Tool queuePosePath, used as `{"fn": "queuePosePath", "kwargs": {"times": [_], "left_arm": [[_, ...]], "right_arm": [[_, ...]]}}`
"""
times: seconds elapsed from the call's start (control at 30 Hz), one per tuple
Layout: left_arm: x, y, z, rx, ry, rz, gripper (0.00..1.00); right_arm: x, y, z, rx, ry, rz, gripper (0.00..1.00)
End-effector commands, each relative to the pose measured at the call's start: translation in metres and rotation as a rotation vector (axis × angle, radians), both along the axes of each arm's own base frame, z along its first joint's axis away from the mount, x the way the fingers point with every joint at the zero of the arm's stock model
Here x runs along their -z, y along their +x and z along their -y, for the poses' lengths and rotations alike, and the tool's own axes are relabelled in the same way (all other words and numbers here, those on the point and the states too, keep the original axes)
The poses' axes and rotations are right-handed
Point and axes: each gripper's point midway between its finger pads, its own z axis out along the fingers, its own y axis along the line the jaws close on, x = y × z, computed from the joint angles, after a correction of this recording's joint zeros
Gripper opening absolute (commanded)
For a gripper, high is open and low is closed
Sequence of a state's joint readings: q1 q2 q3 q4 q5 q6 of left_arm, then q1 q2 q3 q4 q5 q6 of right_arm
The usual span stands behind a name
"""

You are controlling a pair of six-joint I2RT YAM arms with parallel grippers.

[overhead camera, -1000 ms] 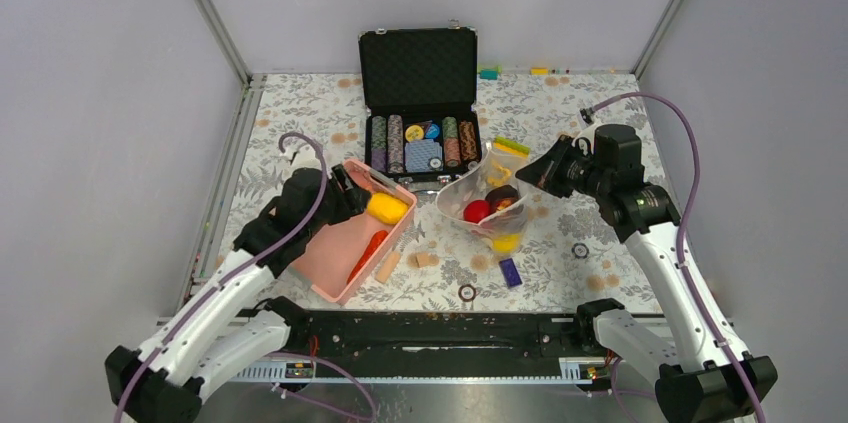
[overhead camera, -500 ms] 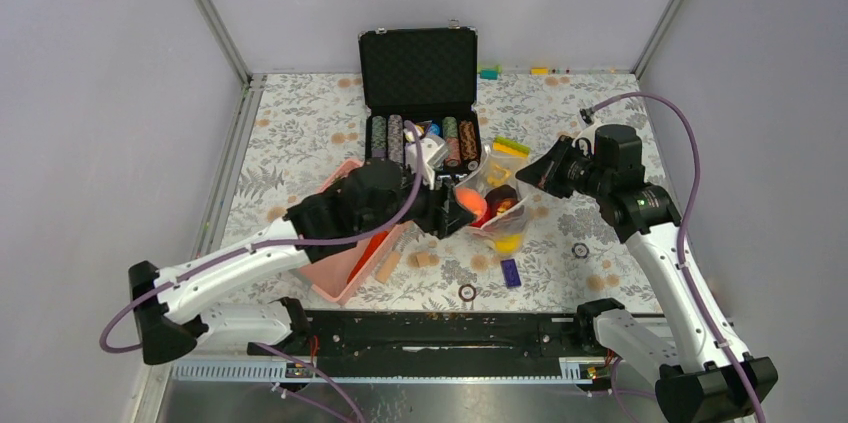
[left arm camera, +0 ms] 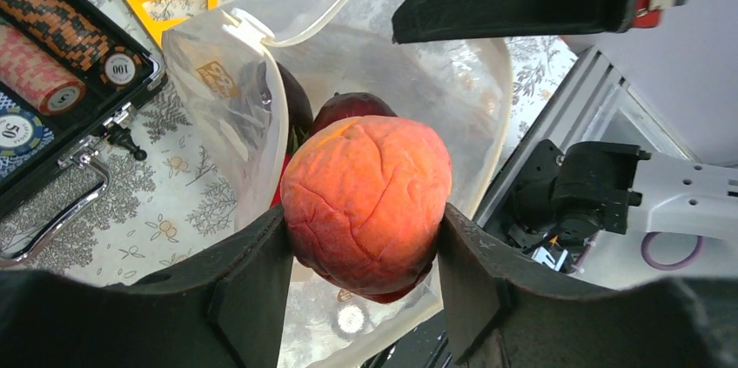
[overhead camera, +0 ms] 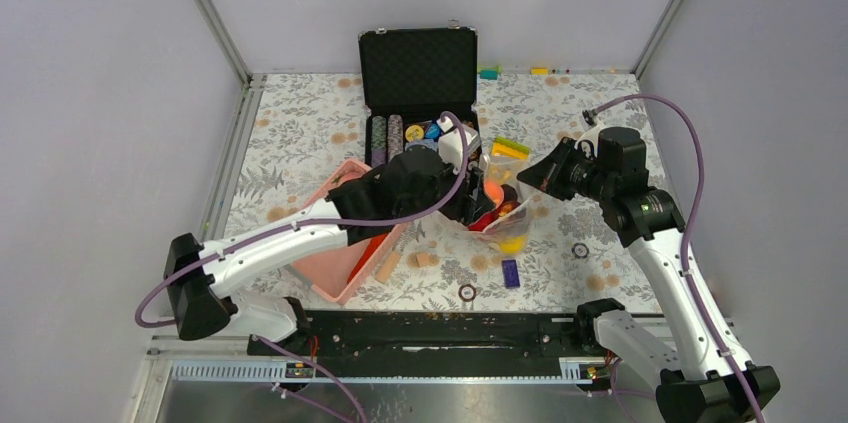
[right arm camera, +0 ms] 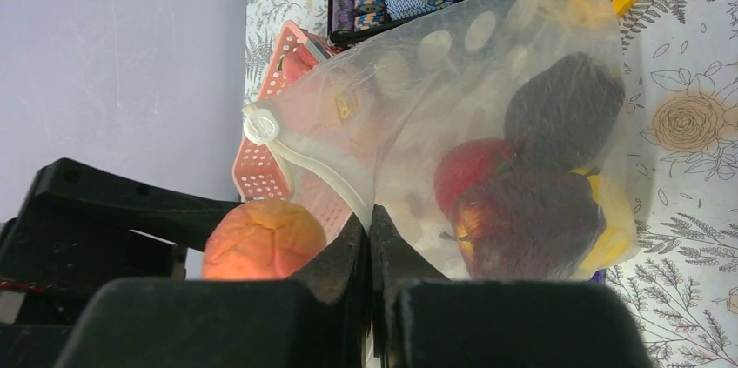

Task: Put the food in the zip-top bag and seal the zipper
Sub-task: Place the fake fruit in the zipper food storage bag.

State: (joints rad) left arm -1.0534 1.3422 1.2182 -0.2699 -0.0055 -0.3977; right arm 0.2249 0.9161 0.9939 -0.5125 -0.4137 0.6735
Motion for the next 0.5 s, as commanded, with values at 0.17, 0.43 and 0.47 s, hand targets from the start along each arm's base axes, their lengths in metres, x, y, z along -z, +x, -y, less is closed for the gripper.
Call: {"fn": "queuePosePath", "kwargs": {"times": [0.17, 0.43, 0.47], "left_arm": [[-0.036, -0.001, 0.001, 0.002, -0.088, 0.047, 0.99], [-0.038, 0.009, -0.050, -0.192, -0.072, 0.073, 0.99], [-0.036, 0.012, -0.060, -0.232, -0.065, 0.073, 0.99]], "right_arm": [[-0.026, -0.003, -0.006, -0.045, 0.023, 0.076, 0.00], [-0.025, -0.003, -0.003, -0.030, 0.005, 0.080, 0.00], [-0.026, -0.002, -0.002, -0.025, 0.003, 0.083, 0.00]]}}
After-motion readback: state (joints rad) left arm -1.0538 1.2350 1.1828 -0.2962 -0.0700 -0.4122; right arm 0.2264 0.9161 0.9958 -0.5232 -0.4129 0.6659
